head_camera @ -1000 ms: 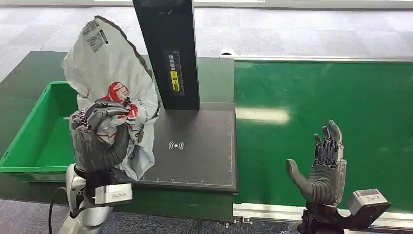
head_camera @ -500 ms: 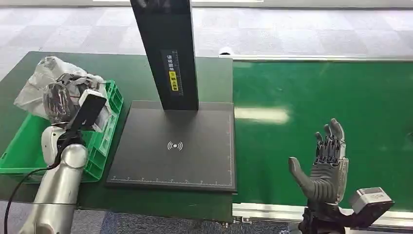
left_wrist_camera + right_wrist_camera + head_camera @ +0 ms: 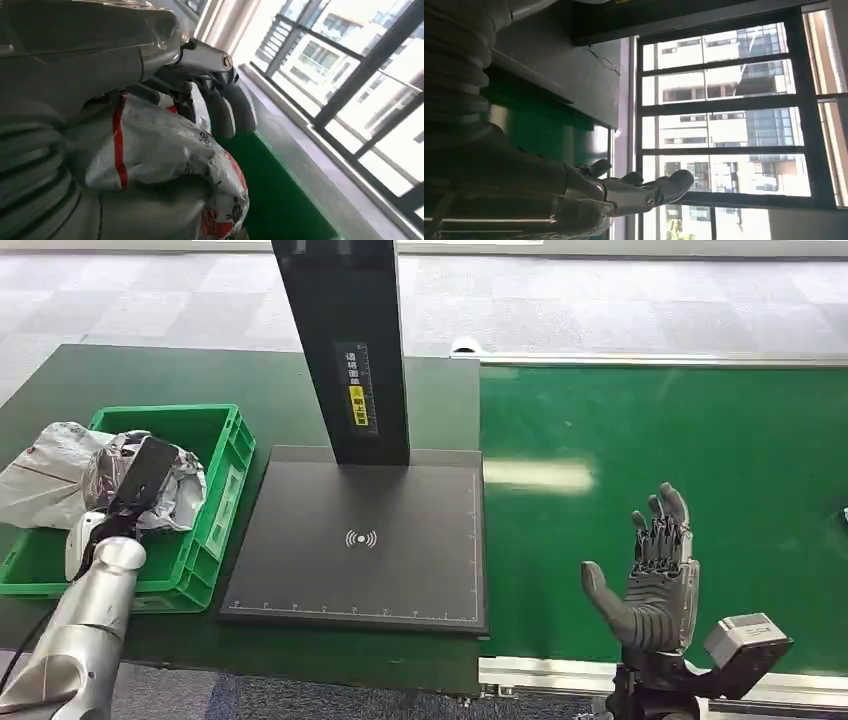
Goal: Moved the parcel from conveyor to table for the left to box.
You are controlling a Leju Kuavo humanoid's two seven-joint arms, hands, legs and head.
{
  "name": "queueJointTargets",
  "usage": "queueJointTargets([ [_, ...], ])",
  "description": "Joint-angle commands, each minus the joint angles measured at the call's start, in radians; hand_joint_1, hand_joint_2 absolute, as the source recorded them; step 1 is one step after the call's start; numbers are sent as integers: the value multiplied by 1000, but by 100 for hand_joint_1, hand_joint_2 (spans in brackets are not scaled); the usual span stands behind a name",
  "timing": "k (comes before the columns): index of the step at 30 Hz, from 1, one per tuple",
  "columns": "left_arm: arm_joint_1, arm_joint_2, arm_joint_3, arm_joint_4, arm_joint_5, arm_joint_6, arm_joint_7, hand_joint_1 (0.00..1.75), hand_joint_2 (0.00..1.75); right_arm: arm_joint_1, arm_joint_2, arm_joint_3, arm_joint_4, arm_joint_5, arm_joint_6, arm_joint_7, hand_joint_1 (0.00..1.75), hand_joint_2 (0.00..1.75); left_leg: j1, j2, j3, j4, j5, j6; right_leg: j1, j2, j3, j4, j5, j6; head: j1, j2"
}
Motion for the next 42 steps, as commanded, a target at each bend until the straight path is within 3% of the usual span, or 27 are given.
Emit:
queueJointTargets([
  [1,73,-68,-39,-233,362,-174,-132,0,175,-29,-29,27,87,-3,5,4,0,175,1,0,-2,0,1,1,1,-3,0,-2,1,0,0,0],
  [8,198,-99,-143,-519,644,-277,-100,0,175,-19,-40,23,95,-3,5,4,0,175,1,0,-1,0,0,1,1,-2,0,-1,1,0,0,0],
  [16,210,-101,-148,-537,692,-301,-96,0,175,-18,-41,24,95,-4,4,3,0,175,1,0,-1,0,1,1,1,-2,0,-2,1,0,0,0],
  [21,422,-194,-254,-703,810,-384,-81,0,175,1,-39,26,94,-6,-6,6,0,175,0,1,1,-2,1,1,0,-2,1,-3,1,0,0,0],
  [27,664,-293,-494,-645,967,-424,-119,0,175,38,-42,45,87,-24,-27,41,0,175,-2,0,3,-4,0,2,-2,-2,5,-6,0,2,0,0],
  [30,681,-247,-609,-595,909,-316,-175,0,175,62,-30,61,87,-29,-52,48,0,175,-3,1,3,-3,-2,2,-2,-1,4,-4,-1,1,0,0],
  [31,676,-226,-643,-597,774,-214,-170,0,175,73,-23,63,92,-26,-72,61,0,175,-3,0,2,-3,-3,2,-3,-2,3,-4,-1,2,0,0],
  [35,670,-203,-627,-631,734,-217,-153,0,175,79,-17,69,140,7,-114,82,0,175,-2,0,1,-1,-3,2,-2,-1,1,-3,-1,1,0,0],
  [42,670,-232,-571,-649,687,-242,-136,0,175,79,-19,59,145,3,-126,77,0,175,-1,1,0,-1,-3,2,-1,-1,1,-3,-1,2,0,0],
])
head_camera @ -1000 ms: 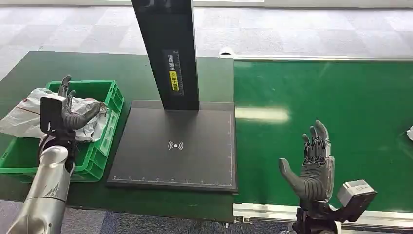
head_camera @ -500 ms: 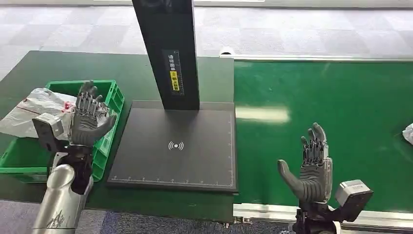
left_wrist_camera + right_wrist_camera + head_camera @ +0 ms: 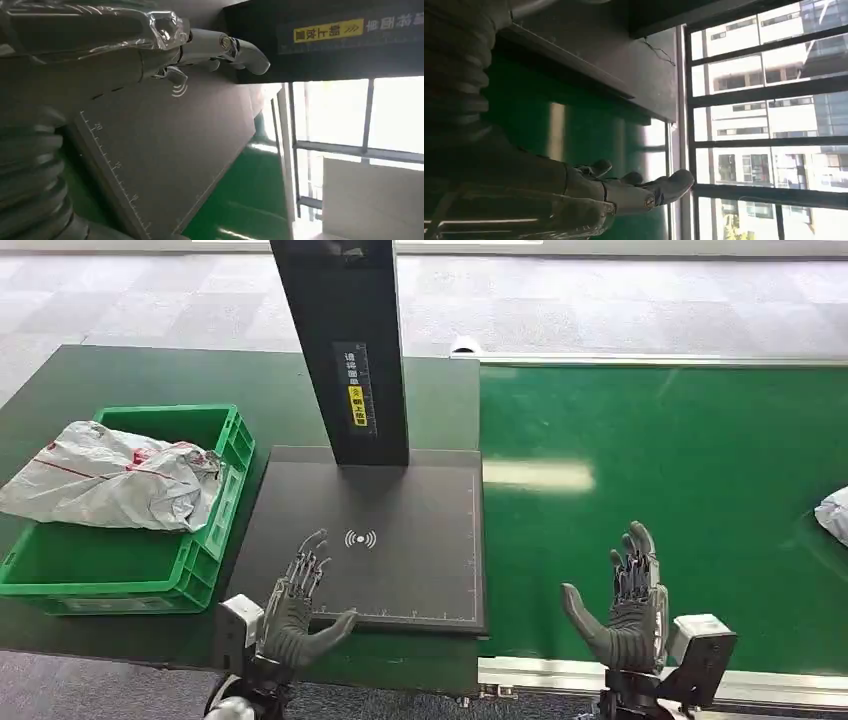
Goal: Moved the parcel from conveyor to table for the left to box.
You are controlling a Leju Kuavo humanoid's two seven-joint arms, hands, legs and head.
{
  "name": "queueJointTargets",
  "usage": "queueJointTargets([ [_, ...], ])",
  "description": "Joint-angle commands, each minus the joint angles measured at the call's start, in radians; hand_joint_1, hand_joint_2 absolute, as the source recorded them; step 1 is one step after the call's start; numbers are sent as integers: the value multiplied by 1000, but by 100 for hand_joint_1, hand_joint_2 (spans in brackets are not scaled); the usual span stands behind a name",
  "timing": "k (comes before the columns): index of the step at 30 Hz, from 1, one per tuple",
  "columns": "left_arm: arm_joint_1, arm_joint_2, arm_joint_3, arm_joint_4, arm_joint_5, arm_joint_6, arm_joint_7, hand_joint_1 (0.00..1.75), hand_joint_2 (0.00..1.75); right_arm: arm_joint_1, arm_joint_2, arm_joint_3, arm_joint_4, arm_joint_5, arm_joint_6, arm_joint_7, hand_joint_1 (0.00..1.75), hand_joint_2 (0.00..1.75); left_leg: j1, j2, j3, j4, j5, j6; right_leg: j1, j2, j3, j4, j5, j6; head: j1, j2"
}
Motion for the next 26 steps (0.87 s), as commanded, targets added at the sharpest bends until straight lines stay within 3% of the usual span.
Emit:
queueJointTargets([
  [1,11,6,-11,8,-19,-21,16,0,175,1,1,10,78,-5,-17,-1,0,175,0,1,-1,-1,1,1,1,-1,0,-2,1,0,0,0],
  [26,28,-3,18,10,20,-24,4,0,175,-2,8,11,101,-2,-15,-2,0,175,0,1,0,-1,1,0,1,-1,1,-2,1,0,0,0],
])
